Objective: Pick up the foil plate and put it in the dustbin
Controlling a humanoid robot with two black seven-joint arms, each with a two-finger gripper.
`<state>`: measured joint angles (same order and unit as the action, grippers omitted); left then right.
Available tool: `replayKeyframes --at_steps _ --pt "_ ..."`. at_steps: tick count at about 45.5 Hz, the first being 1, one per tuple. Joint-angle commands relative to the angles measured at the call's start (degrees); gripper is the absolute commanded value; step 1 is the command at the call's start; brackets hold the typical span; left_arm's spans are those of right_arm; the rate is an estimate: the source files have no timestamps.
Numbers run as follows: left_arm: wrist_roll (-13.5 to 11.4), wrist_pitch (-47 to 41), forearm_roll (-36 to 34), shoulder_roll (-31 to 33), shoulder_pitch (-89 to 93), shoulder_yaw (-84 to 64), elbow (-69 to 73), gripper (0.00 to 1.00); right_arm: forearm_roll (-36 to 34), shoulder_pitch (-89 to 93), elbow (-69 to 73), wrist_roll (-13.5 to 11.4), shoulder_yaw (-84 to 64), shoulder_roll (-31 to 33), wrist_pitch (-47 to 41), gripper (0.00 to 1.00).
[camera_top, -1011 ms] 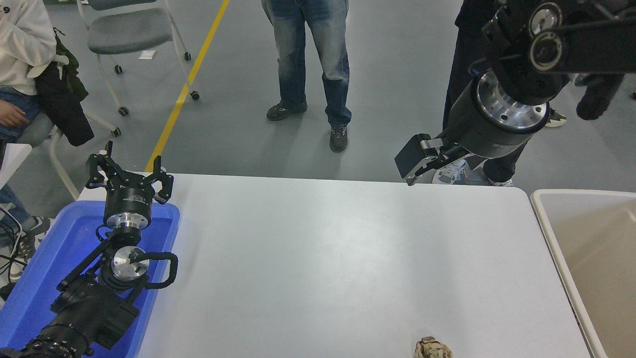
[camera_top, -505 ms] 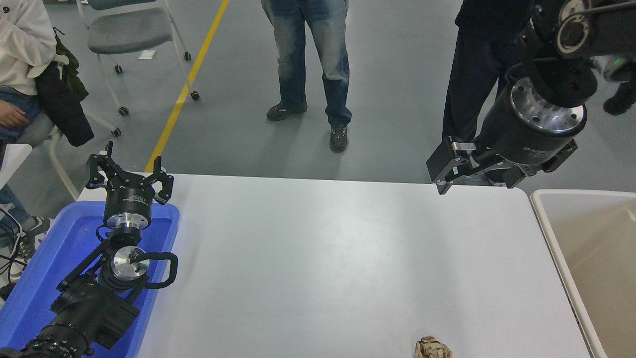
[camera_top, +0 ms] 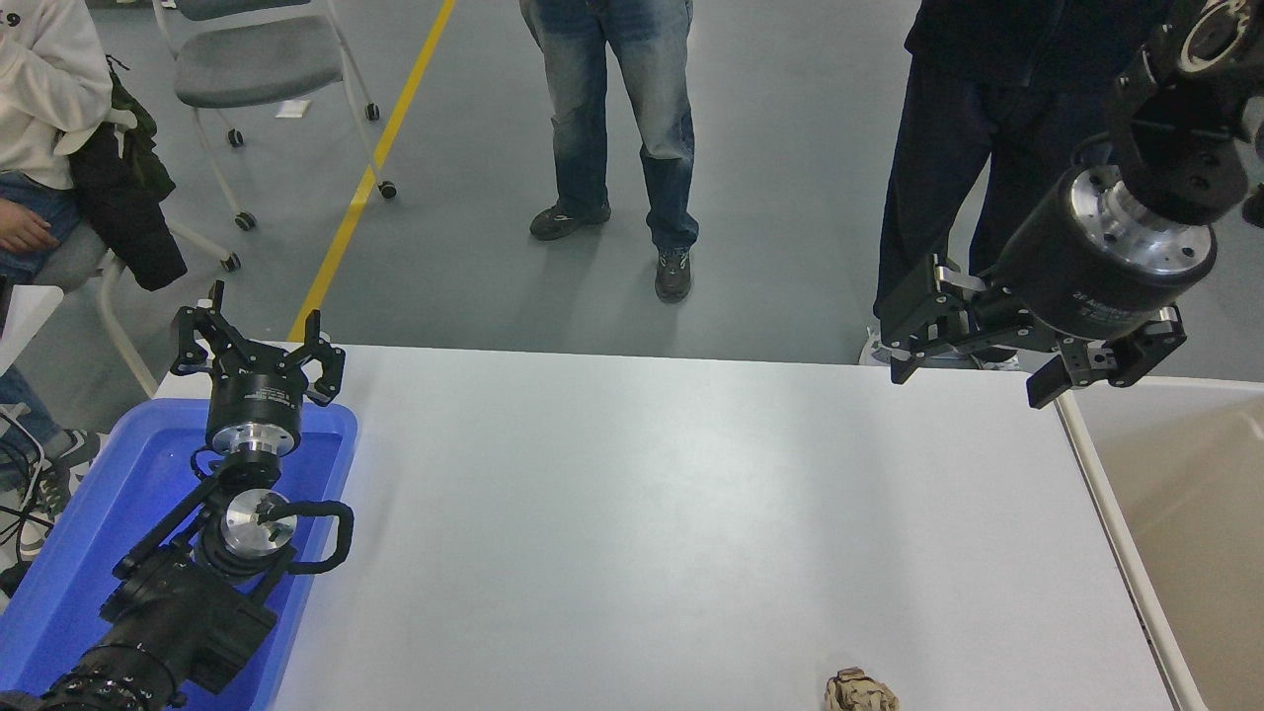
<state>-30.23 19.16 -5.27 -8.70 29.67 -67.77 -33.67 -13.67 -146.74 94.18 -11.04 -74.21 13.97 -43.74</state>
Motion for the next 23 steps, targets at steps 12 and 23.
replayKeyframes --at_steps 12,23 --pt "-0.01 0.00 0.00 0.00 0.04 0.00 0.00 0.99 4.88 -0.39 0.21 0.31 4.16 -1.66 -0.47 1.00" --pt "-0.01 0.00 0.00 0.00 0.04 0.00 0.00 0.99 5.23 -0.13 0.21 0.40 4.16 -1.75 -1.17 1.00"
